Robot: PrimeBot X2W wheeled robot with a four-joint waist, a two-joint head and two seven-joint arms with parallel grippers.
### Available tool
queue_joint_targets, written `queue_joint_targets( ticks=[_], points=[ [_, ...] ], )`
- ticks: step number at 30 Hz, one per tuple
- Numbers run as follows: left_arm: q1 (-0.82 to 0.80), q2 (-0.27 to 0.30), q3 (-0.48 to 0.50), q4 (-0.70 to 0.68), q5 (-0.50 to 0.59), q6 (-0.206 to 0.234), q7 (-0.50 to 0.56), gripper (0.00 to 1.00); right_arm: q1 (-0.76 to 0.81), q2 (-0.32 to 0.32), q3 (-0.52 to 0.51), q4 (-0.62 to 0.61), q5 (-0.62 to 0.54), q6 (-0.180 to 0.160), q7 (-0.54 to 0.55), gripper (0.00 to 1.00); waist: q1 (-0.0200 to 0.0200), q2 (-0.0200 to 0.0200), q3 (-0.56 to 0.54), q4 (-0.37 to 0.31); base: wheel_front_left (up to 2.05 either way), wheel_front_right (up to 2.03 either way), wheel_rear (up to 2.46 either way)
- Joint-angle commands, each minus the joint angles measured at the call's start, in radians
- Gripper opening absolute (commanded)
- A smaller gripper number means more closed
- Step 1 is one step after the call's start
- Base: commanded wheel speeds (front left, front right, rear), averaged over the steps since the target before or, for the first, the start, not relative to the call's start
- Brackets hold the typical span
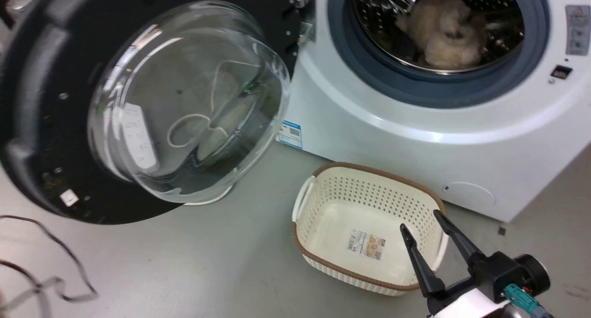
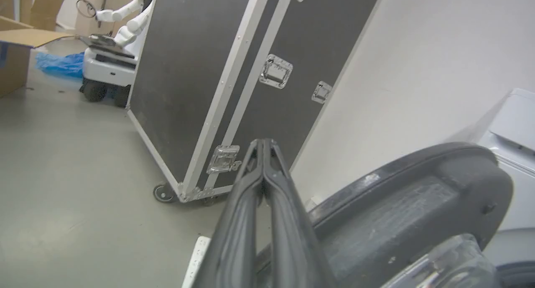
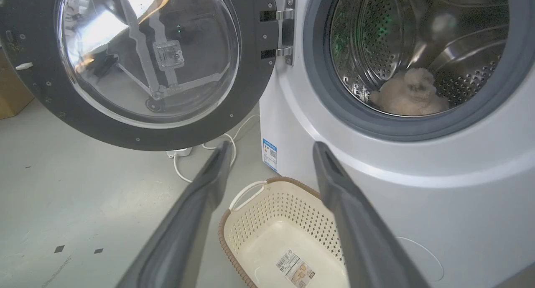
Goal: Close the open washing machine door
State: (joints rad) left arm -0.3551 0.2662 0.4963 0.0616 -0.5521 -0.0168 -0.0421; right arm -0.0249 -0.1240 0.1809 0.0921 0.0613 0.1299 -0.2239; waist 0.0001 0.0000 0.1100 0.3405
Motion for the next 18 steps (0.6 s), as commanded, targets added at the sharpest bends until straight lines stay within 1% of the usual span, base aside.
queue_joint_targets(
  ticks=[1,4,6,10,12,15,18],
  points=[
    [-0.029,0.024,0.027,0.035,-0.031,0.010,0.026,0.00,-0.015,-0.005,0.008,0.001,0.005,0.001,-0.009,1.00,-0.0001,0.0000,0.012,-0.015,0.00,0.00,0.00],
    [-0.097,0.089,0.082,0.148,-0.112,0.028,0.113,0.00,-0.021,-0.009,0.019,0.006,0.011,0.001,-0.015,1.00,-0.0001,0.0000,0.021,-0.026,0.00,0.00,0.00],
    [-0.141,0.114,0.113,0.218,-0.178,0.041,0.178,0.00,-0.022,-0.014,0.023,0.011,0.013,0.001,-0.019,1.00,-0.0001,0.0000,0.025,-0.028,0.00,0.00,0.00],
    [-0.218,0.136,0.160,0.350,-0.333,0.089,0.381,0.00,-0.030,-0.026,0.036,0.017,0.016,0.001,-0.028,1.00,-0.0001,0.0000,0.038,-0.028,0.00,0.00,0.00],
    [-0.242,0.141,0.167,0.389,-0.395,0.103,0.481,0.00,-0.034,-0.032,0.039,0.017,0.018,0.001,-0.032,1.00,-0.0001,0.0000,0.044,-0.025,0.00,0.00,0.00],
    [-0.266,0.144,0.177,0.420,-0.458,0.109,0.568,0.00,-0.037,-0.037,0.046,0.020,0.021,0.001,-0.038,1.00,-0.0001,0.0000,0.052,-0.020,0.00,0.00,0.00],
    [-0.258,0.133,0.151,0.426,-0.487,0.085,0.645,0.00,-0.038,-0.036,0.052,0.022,0.019,0.001,-0.038,1.00,-0.0001,0.0000,0.052,-0.023,0.00,0.00,0.00]
  ],
)
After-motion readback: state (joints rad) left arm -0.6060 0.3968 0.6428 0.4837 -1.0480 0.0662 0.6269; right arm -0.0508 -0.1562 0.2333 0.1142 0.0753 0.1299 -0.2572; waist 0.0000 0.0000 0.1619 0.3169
